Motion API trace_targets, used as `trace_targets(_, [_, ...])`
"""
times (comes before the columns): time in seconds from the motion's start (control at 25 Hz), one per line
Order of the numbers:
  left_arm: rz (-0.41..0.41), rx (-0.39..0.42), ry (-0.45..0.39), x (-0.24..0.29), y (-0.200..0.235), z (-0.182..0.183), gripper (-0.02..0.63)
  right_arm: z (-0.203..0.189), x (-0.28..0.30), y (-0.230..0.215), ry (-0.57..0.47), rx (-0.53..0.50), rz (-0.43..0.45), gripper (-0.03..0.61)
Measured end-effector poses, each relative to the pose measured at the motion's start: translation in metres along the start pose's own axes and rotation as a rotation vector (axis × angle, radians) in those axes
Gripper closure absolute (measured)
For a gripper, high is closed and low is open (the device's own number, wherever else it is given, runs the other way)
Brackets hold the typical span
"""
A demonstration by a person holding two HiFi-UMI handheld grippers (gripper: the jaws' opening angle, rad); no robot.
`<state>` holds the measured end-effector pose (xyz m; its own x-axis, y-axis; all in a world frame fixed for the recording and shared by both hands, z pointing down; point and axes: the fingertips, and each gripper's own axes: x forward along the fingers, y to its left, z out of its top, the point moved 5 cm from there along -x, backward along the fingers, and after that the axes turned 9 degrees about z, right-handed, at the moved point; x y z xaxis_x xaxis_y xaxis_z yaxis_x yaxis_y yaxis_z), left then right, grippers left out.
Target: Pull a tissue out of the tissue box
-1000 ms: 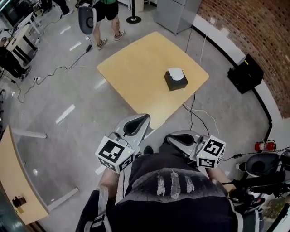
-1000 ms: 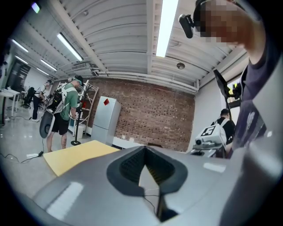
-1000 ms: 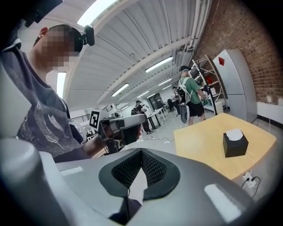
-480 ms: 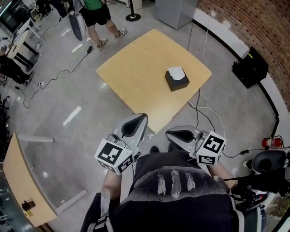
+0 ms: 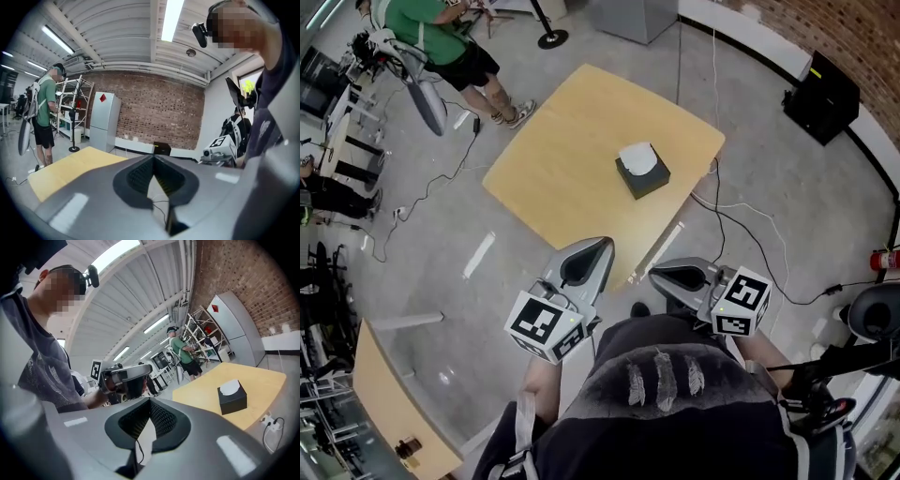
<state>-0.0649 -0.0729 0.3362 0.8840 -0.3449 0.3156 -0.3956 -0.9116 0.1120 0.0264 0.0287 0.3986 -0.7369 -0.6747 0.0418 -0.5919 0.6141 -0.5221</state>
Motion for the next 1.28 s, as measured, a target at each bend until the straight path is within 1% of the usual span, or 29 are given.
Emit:
trace_targets(0.16, [0.001,0.039,0.028,0.035,-0.01,0.012,0.609,0.011,-0.019,-0.027,-0.034,0.019,0.026,0.58])
trace_targets(0.36, [0.043,0.057,0.047,0.074,-0.032,0.025,0.609,0.022,-0.054,-0.061,-0.065,0.071,0.087,0.58])
trace_targets(0.48, [0.082,0.06,0.05,0.094,-0.04,0.034,0.609,0.032,-0.069,-0.077,-0.045,0.075,0.135,0.579])
trace_targets(0.68, [0.16,0.054,0.052,0.111,-0.033,0.04,0.609,0.046,-0.074,-0.095,-0.017,0.115,0.236,0.579])
trace_targets(0.84, [0.208,0.048,0.052,0.116,-0.023,0.043,0.609,0.047,-0.072,-0.102,0.015,0.119,0.27,0.579])
trace_targets(0.92, [0.219,0.051,0.059,0.118,-0.014,0.044,0.609,0.046,-0.07,-0.105,0.03,0.12,0.269,0.579])
trace_targets(1.08, [0.218,0.069,0.067,0.124,0.007,0.041,0.609,0.038,-0.062,-0.116,0.071,0.135,0.232,0.578])
trace_targets(1.28, [0.193,0.073,0.057,0.128,0.034,0.038,0.609,0.036,-0.045,-0.123,0.138,0.086,0.152,0.579])
